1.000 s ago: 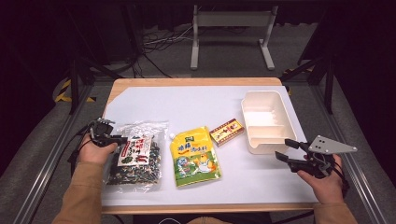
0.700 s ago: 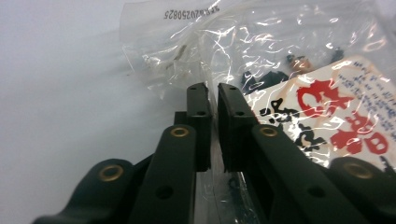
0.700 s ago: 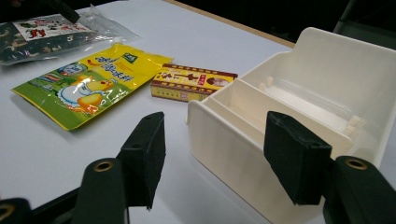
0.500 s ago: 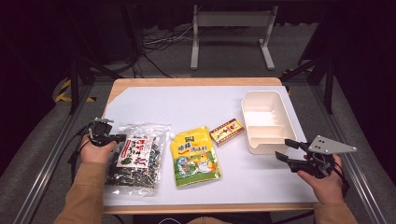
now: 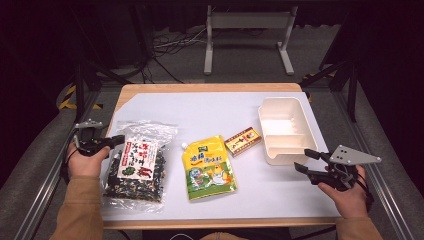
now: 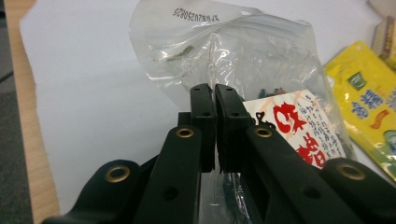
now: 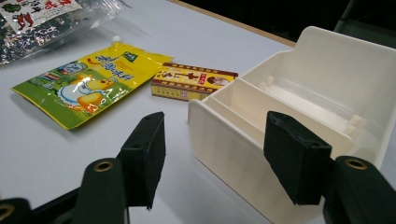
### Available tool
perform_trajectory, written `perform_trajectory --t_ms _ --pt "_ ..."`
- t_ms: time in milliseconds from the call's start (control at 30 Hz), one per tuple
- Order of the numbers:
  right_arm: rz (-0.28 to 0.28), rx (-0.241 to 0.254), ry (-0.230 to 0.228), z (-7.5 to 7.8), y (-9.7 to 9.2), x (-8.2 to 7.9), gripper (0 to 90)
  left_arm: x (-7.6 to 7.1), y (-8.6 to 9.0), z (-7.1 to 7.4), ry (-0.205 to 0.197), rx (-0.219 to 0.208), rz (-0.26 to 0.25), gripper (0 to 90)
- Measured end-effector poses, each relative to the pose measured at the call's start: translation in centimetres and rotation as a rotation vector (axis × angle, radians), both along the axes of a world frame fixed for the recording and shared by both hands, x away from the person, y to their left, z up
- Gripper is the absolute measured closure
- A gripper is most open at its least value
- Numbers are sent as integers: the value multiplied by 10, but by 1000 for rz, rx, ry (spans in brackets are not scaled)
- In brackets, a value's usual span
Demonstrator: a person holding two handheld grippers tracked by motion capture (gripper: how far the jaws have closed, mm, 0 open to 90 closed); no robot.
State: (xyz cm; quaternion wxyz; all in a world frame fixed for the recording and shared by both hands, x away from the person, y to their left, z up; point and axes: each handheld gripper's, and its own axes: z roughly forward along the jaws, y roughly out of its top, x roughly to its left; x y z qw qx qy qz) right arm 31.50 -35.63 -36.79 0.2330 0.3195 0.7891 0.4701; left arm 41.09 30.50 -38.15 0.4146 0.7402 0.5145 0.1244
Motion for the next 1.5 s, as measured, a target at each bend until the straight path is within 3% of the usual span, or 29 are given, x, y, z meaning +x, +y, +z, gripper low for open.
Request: perform_trajectory --t_ms 100,167,200,367,500,600,1000,1333,1367,1500 --pt "0 4 -2 1 0 0 392 -5 0 7 -24 -10 -7 873" --pt "-1 8 -2 1 0 0 394 -13 -4 21 -69 -1 -24 873" --pt "-1 8 -3 1 0 0 395 -13 -4 21 -69 -1 -24 873" --pt "3 11 -4 2 1 -1 398 -28 -12 43 -155 9 -57 873" --pt "3 10 -4 3 1 -1 404 -36 -16 55 -198 9 -71 873" --pt "5 12 -1 3 1 -1 410 -45 -20 64 -241 32 -88 872" --pt "20 4 16 4 4 -2 445 -68 -31 89 -346 54 -140 871" --pt "41 -2 10 8 13 -3 468 -81 -31 99 -482 -4 -143 870" --pt "41 -2 10 8 13 -3 468 -81 -31 99 -482 -4 -143 870" --pt "73 -21 6 13 26 -3 516 -86 -31 102 -536 -39 -144 870"
